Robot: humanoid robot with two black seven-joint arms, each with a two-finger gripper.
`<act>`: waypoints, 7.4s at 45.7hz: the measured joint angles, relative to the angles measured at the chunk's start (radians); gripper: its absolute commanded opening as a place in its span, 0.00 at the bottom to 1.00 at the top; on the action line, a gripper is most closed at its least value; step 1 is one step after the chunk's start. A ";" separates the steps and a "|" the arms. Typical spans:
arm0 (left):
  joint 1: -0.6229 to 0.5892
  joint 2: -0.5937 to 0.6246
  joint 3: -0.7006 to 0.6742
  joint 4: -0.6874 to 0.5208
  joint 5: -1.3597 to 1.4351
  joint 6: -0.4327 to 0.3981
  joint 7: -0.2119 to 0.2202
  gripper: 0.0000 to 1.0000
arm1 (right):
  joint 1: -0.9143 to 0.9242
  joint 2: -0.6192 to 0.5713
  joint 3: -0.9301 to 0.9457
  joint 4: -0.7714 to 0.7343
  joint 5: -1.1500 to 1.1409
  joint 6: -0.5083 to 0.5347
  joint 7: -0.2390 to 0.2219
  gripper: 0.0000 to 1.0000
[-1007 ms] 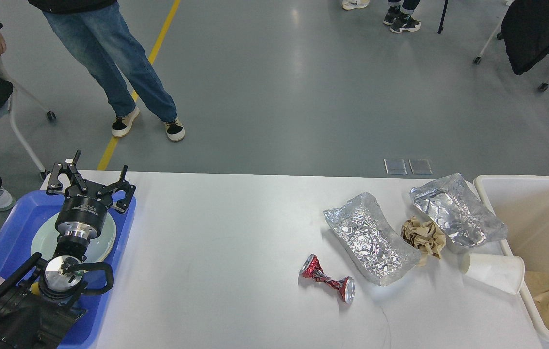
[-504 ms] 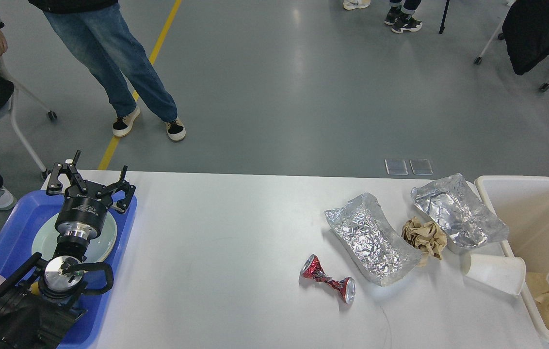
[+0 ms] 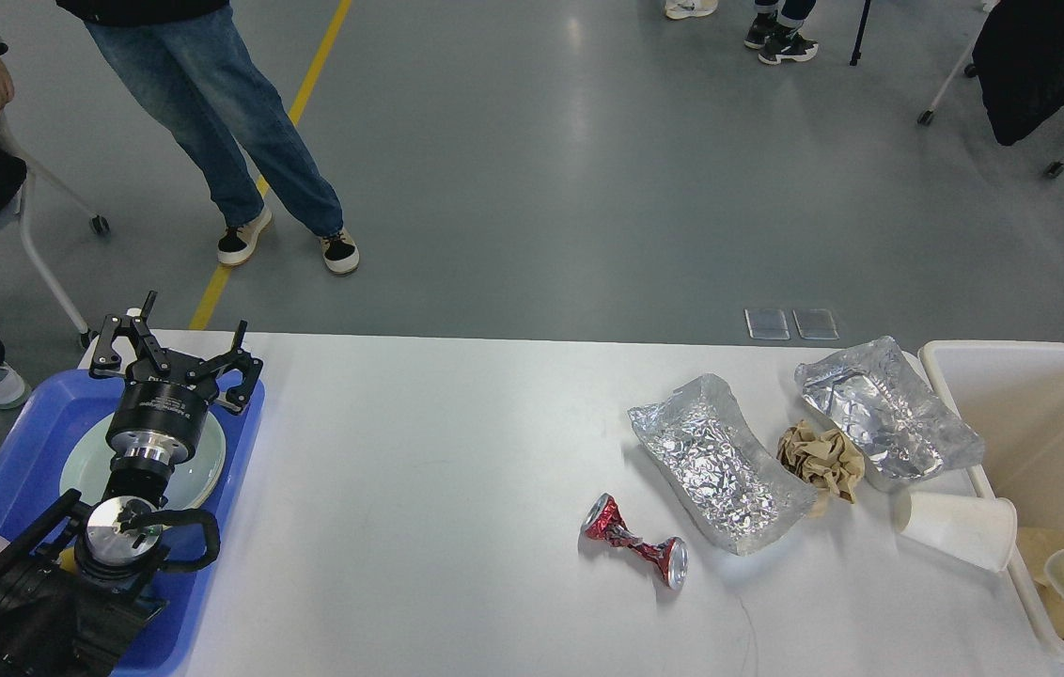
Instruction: Tidy desktop
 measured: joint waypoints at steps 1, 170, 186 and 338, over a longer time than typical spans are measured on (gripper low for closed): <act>0.000 0.000 0.000 0.000 0.000 0.000 0.000 0.96 | -0.002 0.002 0.000 0.000 0.000 -0.006 0.000 0.00; 0.000 0.000 0.000 0.000 0.000 -0.002 0.000 0.96 | 1.829 -0.001 -0.677 1.546 0.573 0.381 -0.237 1.00; 0.000 0.000 0.000 0.000 0.000 -0.002 0.000 0.96 | 1.560 -0.085 -0.673 1.404 0.760 0.242 -0.226 1.00; 0.000 -0.001 0.000 0.000 0.000 -0.002 0.000 0.96 | 0.365 -0.086 0.111 0.403 0.681 0.080 -0.260 0.68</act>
